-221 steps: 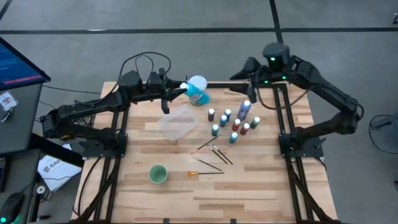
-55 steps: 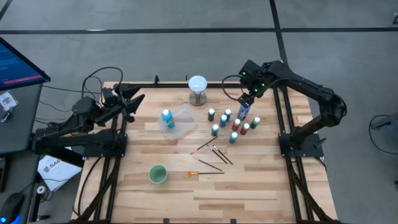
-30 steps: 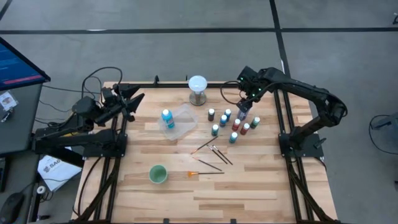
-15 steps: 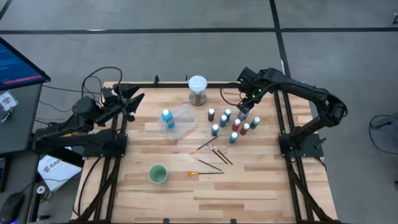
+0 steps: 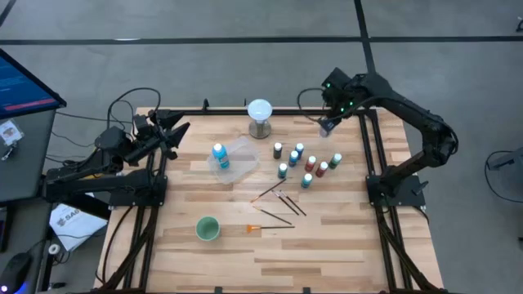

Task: Pick & Place Paint Supplies
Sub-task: Put the big blue bottle into the white bin

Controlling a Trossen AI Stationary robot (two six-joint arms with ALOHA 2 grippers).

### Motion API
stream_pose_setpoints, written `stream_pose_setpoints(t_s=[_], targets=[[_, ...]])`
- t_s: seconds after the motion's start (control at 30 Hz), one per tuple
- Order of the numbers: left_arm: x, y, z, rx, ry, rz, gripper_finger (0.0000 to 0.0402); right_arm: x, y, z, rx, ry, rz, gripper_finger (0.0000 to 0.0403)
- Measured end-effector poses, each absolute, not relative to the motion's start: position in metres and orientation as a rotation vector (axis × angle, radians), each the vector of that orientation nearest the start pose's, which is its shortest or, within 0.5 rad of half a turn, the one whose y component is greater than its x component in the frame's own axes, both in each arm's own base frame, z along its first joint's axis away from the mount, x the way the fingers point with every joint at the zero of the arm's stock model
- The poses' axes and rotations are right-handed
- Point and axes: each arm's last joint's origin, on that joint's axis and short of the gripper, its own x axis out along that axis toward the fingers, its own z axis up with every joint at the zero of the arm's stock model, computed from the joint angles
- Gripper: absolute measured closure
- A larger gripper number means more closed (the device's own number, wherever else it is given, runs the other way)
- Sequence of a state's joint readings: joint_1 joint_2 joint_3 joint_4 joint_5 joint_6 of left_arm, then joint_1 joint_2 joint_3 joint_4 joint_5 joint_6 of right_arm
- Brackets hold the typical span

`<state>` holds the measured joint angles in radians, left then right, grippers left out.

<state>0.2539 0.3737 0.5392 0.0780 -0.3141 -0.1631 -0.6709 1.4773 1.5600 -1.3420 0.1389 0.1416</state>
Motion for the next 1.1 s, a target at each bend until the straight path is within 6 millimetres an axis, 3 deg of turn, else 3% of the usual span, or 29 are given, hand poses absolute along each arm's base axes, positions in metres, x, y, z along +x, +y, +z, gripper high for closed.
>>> stream_pose_setpoints(t_s=[0.2,0.4,0.8,0.97,1.1], targets=[[0.093,0.033,0.322,-0.166,-0.292,0.544,0.0170,0.215,-0.162,0.395,0.417,0.993,-0.793,0.0299],[0.093,0.033,0.322,-0.167,-0.293,0.543,0.0170,0.251,-0.149,0.411,0.367,0.889,-0.704,0.0299],[0.093,0.033,0.322,-0.167,-0.293,0.543,0.0170,0.376,-0.118,0.384,0.234,0.940,-0.428,0.0299],[0.093,0.033,0.322,-0.167,-0.293,0.543,0.0170,0.413,-0.110,0.373,0.206,0.933,-0.336,0.0299],[0.093,0.033,0.322,-0.168,-0.293,0.543,0.0170,0.434,-0.111,0.349,0.198,0.965,-0.311,0.0299]])
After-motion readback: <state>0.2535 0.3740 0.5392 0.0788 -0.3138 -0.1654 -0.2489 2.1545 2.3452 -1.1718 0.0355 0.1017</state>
